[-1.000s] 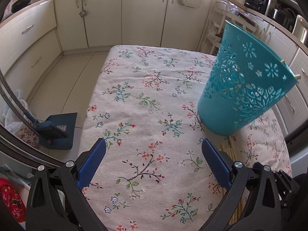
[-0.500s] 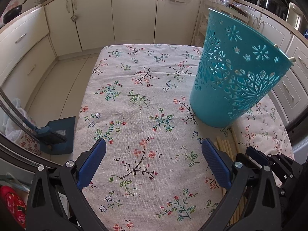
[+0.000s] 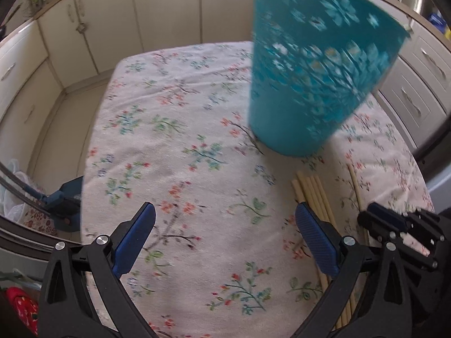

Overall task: Organize utensils
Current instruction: 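Lower the left tool to the bundle and close on one chopstick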

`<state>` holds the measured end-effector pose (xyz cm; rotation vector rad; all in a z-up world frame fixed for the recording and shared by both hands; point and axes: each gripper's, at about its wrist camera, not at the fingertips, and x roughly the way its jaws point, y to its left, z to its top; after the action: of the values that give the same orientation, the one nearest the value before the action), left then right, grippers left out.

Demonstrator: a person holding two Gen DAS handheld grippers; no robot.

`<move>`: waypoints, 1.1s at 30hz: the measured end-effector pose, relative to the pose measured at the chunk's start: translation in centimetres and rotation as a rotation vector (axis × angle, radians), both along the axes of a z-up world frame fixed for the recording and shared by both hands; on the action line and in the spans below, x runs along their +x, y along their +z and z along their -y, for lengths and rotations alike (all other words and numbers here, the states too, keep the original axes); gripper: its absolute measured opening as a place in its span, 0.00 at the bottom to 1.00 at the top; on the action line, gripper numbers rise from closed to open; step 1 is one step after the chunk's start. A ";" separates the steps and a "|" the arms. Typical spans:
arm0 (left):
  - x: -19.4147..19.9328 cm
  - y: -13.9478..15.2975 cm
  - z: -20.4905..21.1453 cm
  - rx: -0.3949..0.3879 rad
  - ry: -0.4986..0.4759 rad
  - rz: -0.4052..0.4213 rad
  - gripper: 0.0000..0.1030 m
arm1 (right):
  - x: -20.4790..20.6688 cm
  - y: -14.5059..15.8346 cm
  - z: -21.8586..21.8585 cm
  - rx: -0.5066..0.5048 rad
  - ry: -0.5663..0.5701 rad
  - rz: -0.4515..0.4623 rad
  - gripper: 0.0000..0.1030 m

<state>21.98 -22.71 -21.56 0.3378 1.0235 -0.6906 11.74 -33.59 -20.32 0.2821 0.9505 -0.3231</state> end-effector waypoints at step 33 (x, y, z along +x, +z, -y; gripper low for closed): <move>-2.5 -1.1 2.1 -0.116 -0.160 -0.113 0.07 | 2.9 -0.1 1.4 -0.042 0.091 -0.030 0.16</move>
<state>19.49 -24.86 -22.66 0.2843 1.0657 -0.9184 14.63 -35.02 -20.40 0.1960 0.9815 -0.2642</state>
